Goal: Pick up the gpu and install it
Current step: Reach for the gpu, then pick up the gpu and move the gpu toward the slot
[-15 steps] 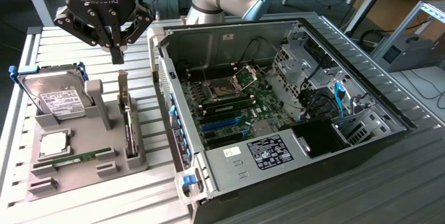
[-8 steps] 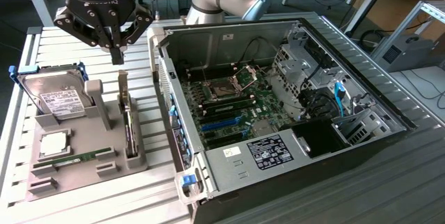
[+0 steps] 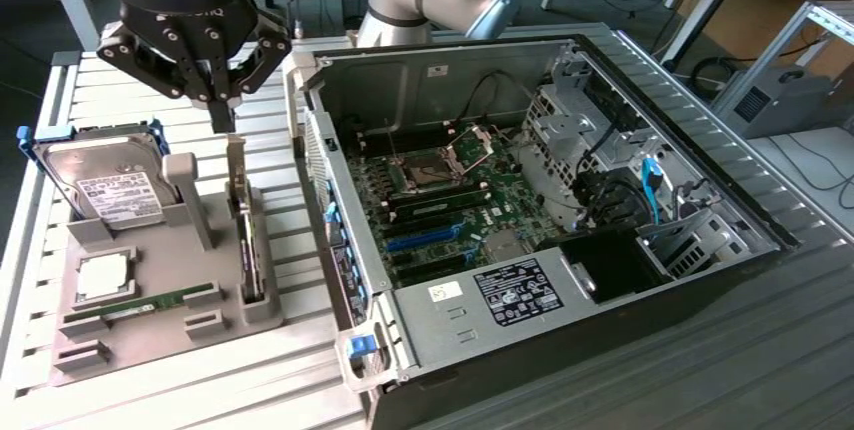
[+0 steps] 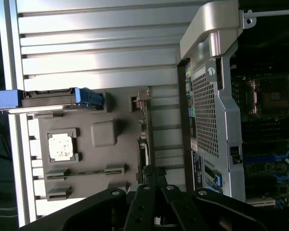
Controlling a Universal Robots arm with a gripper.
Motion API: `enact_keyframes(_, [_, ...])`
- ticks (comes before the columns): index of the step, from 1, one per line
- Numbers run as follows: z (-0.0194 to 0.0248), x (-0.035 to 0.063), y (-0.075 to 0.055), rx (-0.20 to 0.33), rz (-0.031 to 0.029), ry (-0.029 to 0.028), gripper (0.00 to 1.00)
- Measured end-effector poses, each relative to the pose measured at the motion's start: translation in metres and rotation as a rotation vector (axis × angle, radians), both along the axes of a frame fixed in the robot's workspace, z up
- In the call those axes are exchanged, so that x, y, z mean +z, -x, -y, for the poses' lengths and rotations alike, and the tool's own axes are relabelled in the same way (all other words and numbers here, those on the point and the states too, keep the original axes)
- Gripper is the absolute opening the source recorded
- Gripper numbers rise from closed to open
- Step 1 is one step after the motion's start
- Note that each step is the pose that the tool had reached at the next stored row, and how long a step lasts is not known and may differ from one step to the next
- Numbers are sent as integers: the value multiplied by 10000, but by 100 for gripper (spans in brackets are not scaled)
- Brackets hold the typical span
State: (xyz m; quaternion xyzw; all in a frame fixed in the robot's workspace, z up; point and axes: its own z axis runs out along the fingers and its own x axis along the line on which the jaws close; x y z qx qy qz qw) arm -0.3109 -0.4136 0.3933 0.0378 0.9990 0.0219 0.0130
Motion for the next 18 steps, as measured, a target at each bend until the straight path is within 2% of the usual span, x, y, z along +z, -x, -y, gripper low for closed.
enact_keyframes(6, [88, 0, 24, -1, 0, -7, 11])
enact_keyframes(18, [104, 0, 27, -1, 1, -7, 11])
